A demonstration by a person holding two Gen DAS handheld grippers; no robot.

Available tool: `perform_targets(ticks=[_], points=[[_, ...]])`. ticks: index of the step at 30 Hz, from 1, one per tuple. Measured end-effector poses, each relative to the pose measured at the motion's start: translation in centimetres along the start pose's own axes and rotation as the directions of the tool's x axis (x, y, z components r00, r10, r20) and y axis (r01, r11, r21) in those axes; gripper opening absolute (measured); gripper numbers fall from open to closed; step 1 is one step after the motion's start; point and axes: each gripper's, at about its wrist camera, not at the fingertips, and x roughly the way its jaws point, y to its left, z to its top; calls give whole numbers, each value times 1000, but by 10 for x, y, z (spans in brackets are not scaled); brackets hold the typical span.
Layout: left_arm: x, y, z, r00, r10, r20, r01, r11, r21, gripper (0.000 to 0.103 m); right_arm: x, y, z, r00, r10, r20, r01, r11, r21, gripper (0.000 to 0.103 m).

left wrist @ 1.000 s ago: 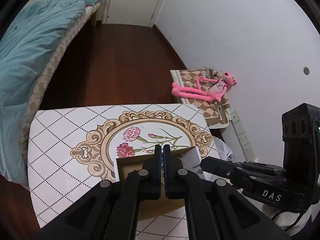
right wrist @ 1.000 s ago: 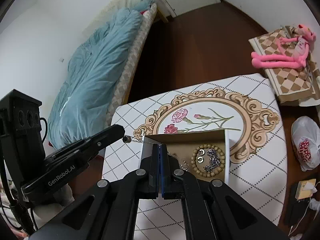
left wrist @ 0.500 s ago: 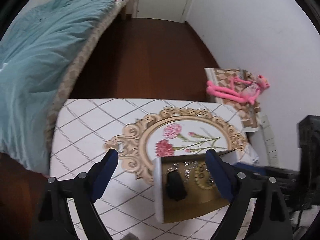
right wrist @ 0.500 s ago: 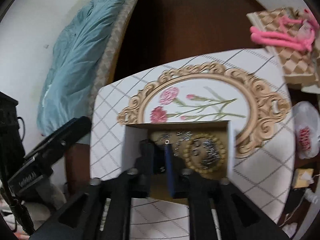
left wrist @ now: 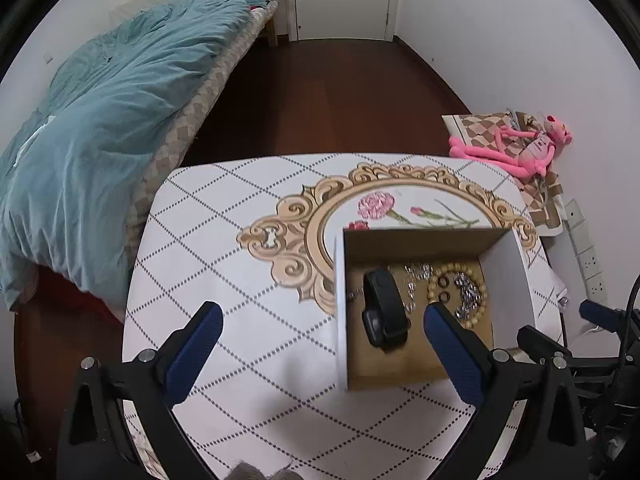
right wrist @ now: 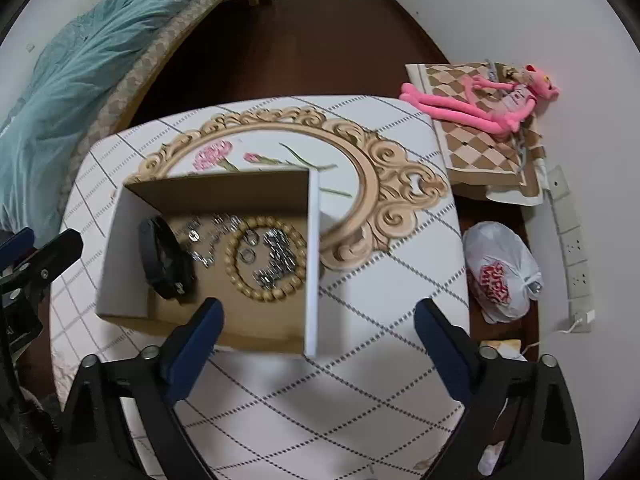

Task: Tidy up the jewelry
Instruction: 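Lift both open tools back from the box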

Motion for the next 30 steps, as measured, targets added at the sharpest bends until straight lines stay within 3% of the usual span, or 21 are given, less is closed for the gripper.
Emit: perform_targets(ticks=[7, 15, 23, 30], points=[[-18, -6, -12, 1000, -1, 18, 1, 1000, -17, 103, -15, -5, -15, 999, -13, 29, 12, 1000, 25, 101], [-79, -10, -26, 994, 1, 107, 2, 1000, -26, 103, -73, -9, -34, 991, -28, 130, 23, 999, 43, 101], [-150, -12, -52, 982, 11, 187, -8, 1000, -16, 103, -156, -8, -72, 963, -36, 266, 23, 998, 52, 101], [-217, -7, -75, 960, 48, 275, -41, 999, -33, 103, -229, -4, -109, 927, -39, 374, 23, 999, 49, 101]])
